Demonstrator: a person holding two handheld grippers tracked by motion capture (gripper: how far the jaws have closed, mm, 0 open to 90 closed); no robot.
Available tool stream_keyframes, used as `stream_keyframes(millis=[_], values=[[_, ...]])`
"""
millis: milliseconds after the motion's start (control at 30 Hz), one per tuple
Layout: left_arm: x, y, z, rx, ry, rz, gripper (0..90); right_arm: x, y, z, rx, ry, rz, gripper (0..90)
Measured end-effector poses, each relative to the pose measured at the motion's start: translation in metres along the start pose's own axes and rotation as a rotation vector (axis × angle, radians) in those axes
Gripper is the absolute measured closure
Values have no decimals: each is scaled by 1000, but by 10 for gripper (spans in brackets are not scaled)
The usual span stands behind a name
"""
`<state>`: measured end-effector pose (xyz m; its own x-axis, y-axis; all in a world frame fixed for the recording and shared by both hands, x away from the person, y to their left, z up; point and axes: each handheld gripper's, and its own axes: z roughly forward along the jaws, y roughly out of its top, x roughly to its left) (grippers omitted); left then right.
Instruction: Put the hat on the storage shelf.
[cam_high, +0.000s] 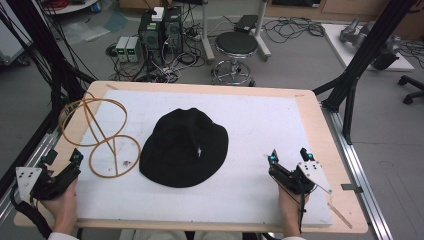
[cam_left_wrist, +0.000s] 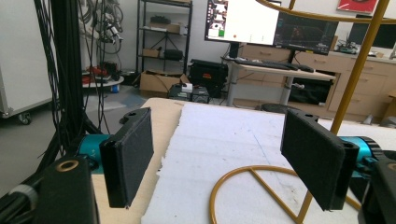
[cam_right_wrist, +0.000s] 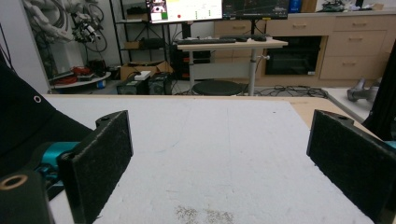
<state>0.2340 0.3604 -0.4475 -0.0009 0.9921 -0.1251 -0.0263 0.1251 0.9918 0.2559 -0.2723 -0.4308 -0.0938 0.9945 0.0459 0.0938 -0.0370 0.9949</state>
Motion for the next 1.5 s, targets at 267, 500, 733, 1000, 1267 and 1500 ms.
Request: stream_keyframes(millis=[267, 500, 733, 1000, 1267, 1500], values=[[0, 0, 1, -1, -4, -5, 258, -1, -1, -1, -2, -5, 6, 61], [0, 0, 1, 3, -8, -5, 258, -2, -1, 0, 3, -4, 10, 61], [0, 0, 1, -2, -4, -7, 258, -1, -1, 0, 5, -3, 12, 61], [0, 0, 1, -1, -3, -7, 258, 1, -1, 1, 7, 8, -3, 61], [1, 0, 2, 0, -4, -9, 258, 3, 6, 0, -5, 23, 1, 61], [1, 0, 2, -1, -5, -2, 258, 13, 17, 7, -5, 80, -20, 61]])
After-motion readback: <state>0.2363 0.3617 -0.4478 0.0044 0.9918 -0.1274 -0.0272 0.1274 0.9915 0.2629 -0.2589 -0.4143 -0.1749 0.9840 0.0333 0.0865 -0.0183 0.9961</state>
